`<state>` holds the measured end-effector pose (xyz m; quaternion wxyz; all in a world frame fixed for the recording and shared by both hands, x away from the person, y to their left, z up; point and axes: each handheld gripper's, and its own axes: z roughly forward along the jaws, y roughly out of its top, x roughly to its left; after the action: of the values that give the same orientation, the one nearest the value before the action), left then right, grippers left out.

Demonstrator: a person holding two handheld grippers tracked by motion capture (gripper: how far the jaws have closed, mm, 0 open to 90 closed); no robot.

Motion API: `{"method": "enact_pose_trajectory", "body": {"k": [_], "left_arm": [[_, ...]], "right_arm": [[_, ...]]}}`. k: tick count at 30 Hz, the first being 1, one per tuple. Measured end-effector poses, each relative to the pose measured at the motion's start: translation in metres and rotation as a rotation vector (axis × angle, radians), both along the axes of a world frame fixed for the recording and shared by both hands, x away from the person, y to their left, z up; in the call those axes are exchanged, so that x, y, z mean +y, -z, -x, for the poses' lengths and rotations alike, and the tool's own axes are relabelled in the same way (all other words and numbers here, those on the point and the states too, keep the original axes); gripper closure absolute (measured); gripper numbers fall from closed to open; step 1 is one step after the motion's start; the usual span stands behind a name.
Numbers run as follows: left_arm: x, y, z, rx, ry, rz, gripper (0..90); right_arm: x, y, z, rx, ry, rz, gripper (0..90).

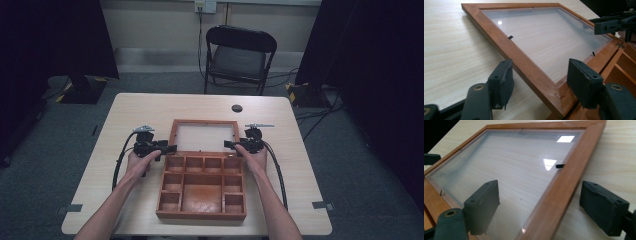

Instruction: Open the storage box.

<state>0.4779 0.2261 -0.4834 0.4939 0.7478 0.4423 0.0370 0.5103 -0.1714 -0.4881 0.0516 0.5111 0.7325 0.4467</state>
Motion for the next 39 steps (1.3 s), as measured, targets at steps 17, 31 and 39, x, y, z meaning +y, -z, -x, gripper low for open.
{"method": "enact_pose_trajectory", "body": {"k": [17,31,39], "left_arm": [[0.013,-0.016,0.02,-0.041,-0.026,-0.096,28.6],[0.039,-0.017,0.054,-0.009,-0.051,-0.211,26.8],[0.052,0.0,0.081,0.014,-0.03,-0.322,25.2]], "right_arm": [[-0.045,-0.025,0.043,-0.068,0.026,0.058,15.7],[-0.094,-0.022,0.1,-0.049,0.083,0.156,15.9],[-0.106,0.0,0.133,-0.001,0.118,0.3,15.3]]}}
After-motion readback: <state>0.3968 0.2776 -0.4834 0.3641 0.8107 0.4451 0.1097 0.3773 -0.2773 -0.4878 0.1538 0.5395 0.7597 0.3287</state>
